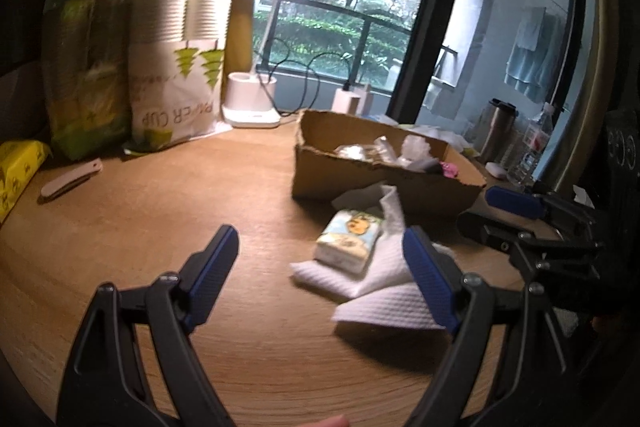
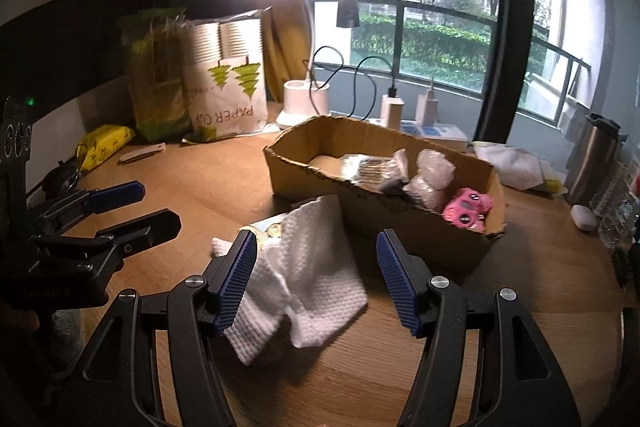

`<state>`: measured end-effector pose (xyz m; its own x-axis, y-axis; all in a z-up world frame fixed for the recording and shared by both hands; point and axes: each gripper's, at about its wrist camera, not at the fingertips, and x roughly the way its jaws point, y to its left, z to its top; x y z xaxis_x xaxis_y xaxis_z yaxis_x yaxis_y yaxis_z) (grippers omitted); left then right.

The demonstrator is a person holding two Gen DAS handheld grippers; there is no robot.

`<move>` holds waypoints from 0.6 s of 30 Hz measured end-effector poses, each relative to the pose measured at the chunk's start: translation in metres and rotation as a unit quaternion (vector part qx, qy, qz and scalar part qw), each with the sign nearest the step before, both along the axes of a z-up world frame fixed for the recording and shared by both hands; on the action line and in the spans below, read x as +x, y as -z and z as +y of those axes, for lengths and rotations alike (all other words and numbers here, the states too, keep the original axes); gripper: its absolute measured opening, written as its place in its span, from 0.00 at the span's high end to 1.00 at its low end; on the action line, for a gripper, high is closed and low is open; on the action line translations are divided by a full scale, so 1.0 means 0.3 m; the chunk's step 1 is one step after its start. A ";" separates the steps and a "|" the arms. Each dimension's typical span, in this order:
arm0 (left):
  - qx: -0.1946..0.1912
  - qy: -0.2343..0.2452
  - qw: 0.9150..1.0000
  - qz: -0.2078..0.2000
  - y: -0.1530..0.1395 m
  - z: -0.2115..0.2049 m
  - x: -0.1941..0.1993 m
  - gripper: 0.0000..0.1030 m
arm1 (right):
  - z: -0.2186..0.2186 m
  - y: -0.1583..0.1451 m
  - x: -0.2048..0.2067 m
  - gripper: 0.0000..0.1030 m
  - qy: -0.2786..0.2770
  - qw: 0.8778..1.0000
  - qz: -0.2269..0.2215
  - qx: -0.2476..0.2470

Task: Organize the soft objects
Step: 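Open both grippers over the box and move back toward the white towels, then grasp a white waffle towel with the right gripper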

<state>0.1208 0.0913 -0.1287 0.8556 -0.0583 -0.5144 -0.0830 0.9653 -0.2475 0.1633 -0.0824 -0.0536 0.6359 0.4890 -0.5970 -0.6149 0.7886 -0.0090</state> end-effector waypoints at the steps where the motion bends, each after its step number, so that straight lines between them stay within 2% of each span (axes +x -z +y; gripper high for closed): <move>1: -0.002 -0.002 1.000 0.002 0.006 0.011 0.001 0.17 | 0.013 0.007 0.003 0.36 -0.002 1.000 0.003 -0.002; 18: -0.021 -0.007 0.999 0.029 0.083 0.074 0.042 0.17 | 0.154 0.153 0.069 0.36 -0.030 0.997 0.065 -0.034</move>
<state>0.1335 0.1134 -0.1536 0.8259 -0.0691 -0.5596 -0.1122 0.9525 -0.2832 0.1839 -0.0362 -0.0995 0.5215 0.4792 -0.7060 -0.6605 0.7505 0.0216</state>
